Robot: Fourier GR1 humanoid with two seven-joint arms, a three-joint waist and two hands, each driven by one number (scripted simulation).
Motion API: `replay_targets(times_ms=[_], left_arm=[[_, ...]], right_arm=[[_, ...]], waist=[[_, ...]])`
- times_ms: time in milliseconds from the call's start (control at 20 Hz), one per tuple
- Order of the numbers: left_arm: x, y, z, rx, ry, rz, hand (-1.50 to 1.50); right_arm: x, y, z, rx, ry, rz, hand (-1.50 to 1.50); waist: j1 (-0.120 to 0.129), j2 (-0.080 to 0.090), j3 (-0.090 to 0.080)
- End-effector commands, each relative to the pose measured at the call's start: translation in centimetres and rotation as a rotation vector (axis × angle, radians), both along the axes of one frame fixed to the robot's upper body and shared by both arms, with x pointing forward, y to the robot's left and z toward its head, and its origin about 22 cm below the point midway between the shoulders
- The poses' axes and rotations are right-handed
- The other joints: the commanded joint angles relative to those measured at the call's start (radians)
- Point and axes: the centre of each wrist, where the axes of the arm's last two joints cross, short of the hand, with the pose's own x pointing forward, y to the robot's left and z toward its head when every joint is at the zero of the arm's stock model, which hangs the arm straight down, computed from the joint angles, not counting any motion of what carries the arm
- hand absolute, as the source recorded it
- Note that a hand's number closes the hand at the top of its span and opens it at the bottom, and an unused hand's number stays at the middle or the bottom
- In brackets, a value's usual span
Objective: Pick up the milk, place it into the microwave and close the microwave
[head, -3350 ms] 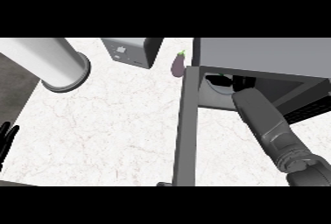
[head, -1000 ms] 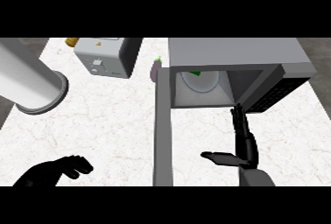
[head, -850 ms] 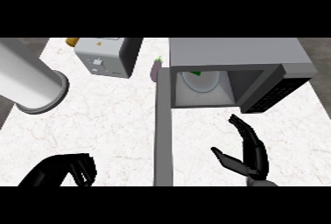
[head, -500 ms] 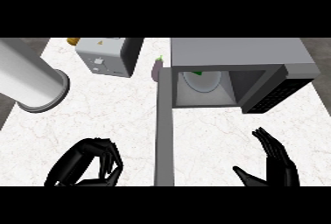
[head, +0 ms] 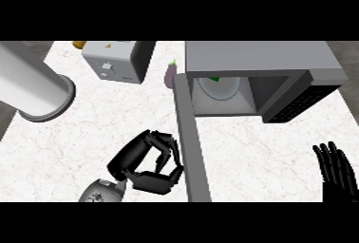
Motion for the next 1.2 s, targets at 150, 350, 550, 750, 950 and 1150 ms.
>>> replay_targets(times_ms=[150,350,550,750,950,1150], left_arm=[[0.8,-6.9,-2.0,0.129,0.026,-0.089,1.50],[1.0,-9.1,-3.7,0.157,0.106,-0.063,1.50],[1.7,-11.3,-3.4,0.238,0.127,-0.097,1.50],[1.2,-12.2,-4.5,0.247,0.151,-0.108,-1.50],[2.3,-13.0,-2.6,0.094,0.101,-0.059,-1.50],[3.5,-13.8,0.0,-0.023,0.079,-0.058,1.50]], right_arm=[[-2.0,-1.6,2.4,-0.002,-0.065,0.021,-1.50],[0.5,-2.2,4.9,-0.009,-0.089,0.058,-1.50],[0.9,0.4,7.6,0.024,-0.134,0.140,-1.50],[2.3,0.0,8.6,0.008,-0.134,0.234,-1.50],[2.0,-0.1,9.6,0.000,-0.139,0.309,-1.50],[3.1,0.8,11.6,-0.014,-0.195,0.390,-1.50]], waist=[[-0.016,0.002,0.000],[-0.023,0.007,0.000],[-0.053,0.010,-0.001],[-0.090,0.021,-0.002],[-0.129,0.027,-0.003],[-0.179,0.039,-0.006]])
